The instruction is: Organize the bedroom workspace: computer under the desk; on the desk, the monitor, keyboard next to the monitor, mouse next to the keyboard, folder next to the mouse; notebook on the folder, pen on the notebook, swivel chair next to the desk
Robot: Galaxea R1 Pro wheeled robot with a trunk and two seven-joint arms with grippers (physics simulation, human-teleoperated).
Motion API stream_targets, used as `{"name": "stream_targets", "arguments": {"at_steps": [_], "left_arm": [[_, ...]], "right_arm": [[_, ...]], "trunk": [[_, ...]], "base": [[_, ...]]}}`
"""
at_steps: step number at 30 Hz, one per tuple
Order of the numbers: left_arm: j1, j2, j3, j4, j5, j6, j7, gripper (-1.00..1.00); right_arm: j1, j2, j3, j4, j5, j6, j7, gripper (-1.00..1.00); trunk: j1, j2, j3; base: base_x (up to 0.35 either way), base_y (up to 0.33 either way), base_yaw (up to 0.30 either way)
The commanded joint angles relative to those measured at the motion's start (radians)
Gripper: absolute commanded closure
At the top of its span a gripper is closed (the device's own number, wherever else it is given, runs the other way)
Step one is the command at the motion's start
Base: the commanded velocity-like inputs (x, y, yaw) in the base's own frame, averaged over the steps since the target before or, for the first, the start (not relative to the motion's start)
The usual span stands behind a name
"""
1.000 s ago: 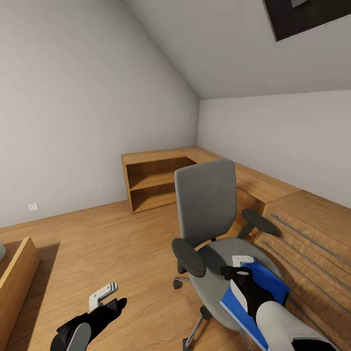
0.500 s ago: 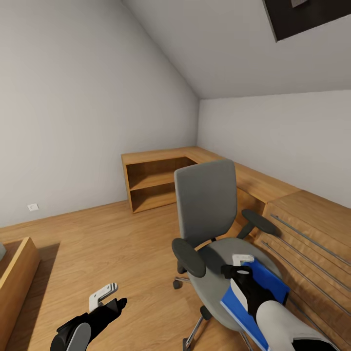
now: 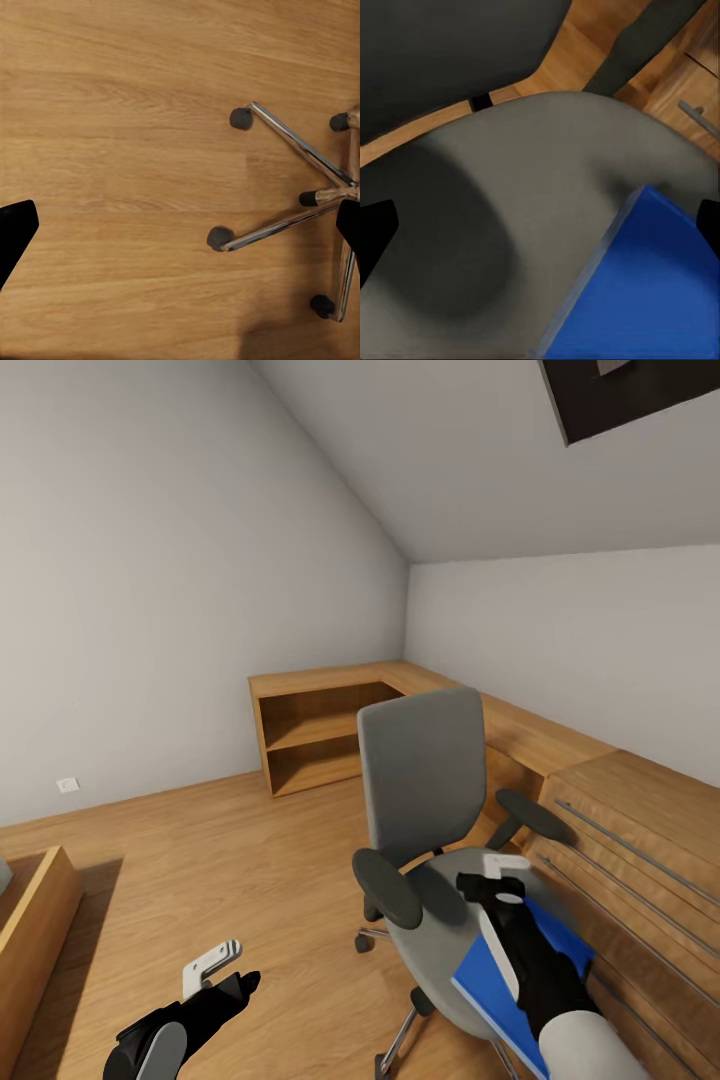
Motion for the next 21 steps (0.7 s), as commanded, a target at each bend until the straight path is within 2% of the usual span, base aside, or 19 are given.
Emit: {"name": "stream_targets", "arguments": {"at_steps": [1, 4, 7, 8, 9, 13, 16, 21], "left_arm": [[-0.001, -0.001, 0.001, -0.001, 0.011, 0.003, 0.008, -1.0], [-0.001, -0.001, 0.001, -0.001, 0.011, 0.003, 0.008, -1.0], [-0.001, -0.001, 0.001, -0.001, 0.011, 0.003, 0.009, -1.0], [-0.001, -0.001, 0.001, -0.001, 0.011, 0.003, 0.009, -1.0], [-0.001, -0.001, 0.001, -0.001, 0.01, 0.003, 0.009, -1.0], [-0.001, -0.001, 0.001, -0.004, 0.01, 0.001, 0.008, -1.0], [-0.001, -0.001, 0.001, -0.006, 0.01, 0.0, 0.006, -1.0], [-0.001, 0.001, 0.003, -0.007, 0.01, 0.0, 0.005, -1.0]], "right_arm": [[0.018, 0.003, -0.001, -0.043, 0.001, 0.025, -0.001, -1.0], [0.055, 0.008, -0.001, -0.129, 0.0, 0.056, -0.001, -1.0], [0.07, 0.01, -0.002, -0.159, -0.009, 0.064, -0.001, -1.0], [0.072, 0.01, -0.002, -0.165, -0.024, 0.066, -0.001, -1.0], [0.075, 0.008, -0.003, -0.175, -0.065, 0.067, -0.001, -1.0], [0.078, 0.006, -0.006, -0.194, -0.115, 0.067, -0.002, -1.0], [0.079, 0.007, -0.009, -0.204, -0.119, 0.067, -0.003, -1.0], [0.079, 0.007, -0.031, -0.206, -0.128, 0.067, -0.003, -1.0]], "trunk": [[0.0, -0.001, -0.001], [0.0, -0.001, -0.001], [0.0, -0.001, -0.001], [0.0, -0.001, -0.001], [0.0, -0.001, -0.001], [0.0, -0.001, -0.001], [0.0, -0.001, -0.001], [0.0, -0.001, 0.0]], "base": [[0.0, 0.0, 0.0], [0.0, 0.0, 0.0], [0.0, 0.0, 0.0], [0.0, 0.0, 0.0], [0.0, 0.0, 0.0], [0.0, 0.0, 0.0], [-0.053, 0.011, -0.059], [-0.274, 0.077, -0.176]]}}
